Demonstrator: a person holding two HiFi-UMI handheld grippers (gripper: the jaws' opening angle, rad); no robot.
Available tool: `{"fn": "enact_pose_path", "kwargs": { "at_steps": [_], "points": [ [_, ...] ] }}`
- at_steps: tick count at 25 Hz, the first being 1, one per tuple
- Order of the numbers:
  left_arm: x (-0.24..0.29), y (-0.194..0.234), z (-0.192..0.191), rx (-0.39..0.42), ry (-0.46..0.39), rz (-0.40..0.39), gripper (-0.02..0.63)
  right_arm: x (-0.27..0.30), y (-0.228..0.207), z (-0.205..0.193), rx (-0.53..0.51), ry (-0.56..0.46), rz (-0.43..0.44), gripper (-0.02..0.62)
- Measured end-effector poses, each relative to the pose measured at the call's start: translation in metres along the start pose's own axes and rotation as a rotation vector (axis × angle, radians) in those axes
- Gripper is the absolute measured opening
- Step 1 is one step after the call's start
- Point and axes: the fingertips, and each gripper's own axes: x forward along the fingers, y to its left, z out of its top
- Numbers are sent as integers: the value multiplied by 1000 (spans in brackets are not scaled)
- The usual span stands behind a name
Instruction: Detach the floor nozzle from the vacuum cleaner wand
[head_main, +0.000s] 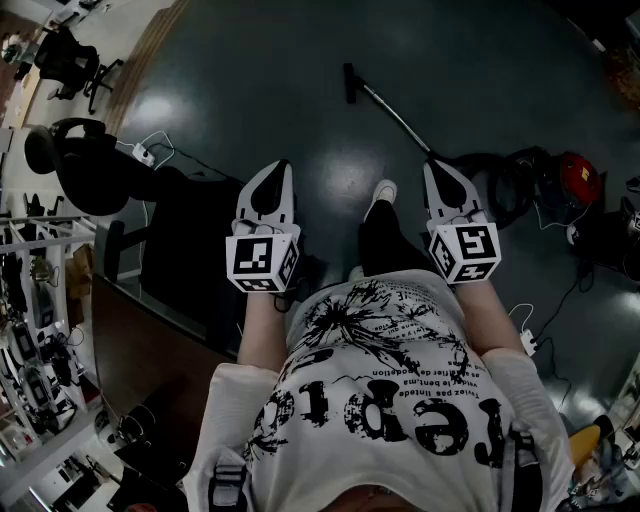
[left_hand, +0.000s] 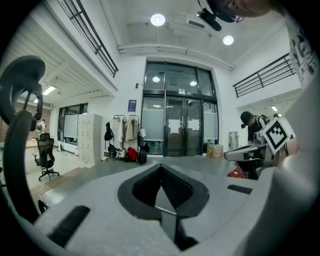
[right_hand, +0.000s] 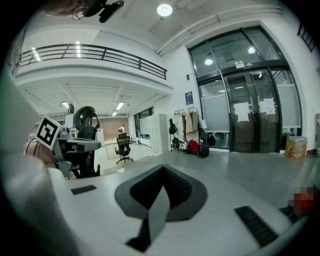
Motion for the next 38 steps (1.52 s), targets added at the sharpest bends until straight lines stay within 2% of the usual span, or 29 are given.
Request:
{"fn": "enact_pose_path", "kwargs": {
  "at_steps": [6,12,16,22,27,31,34,36,38],
  "points": [
    [129,17,3,-13,52,-8,3,109,-76,22,4,27,48,3],
    [268,32,39,-41,1,-68,3,203,-153,42,75,54,137,3],
    [338,53,37,-62,49,-63,3,257,-193,45,66,97,140,3],
    [428,83,-10,-54,204,-125,3,336,-237,29,99,140,108,3],
    [539,122,-35,-64,289,-239,3,439,-276,26,154,156,40,5],
    [628,147,-48,-84,318,-350,3,530,-302,15,165,151,-23,4],
    [683,156,-91,-99,366,-416,3,585,-322,-21,137,186,-33,5],
    [717,157,-138,-97,400,-445,3,615,-337,-63,123,220,-29,5],
    [747,162,-193,-113,433,-441,3,642,-348,-118,115,267,-13,5]
  ]
}}
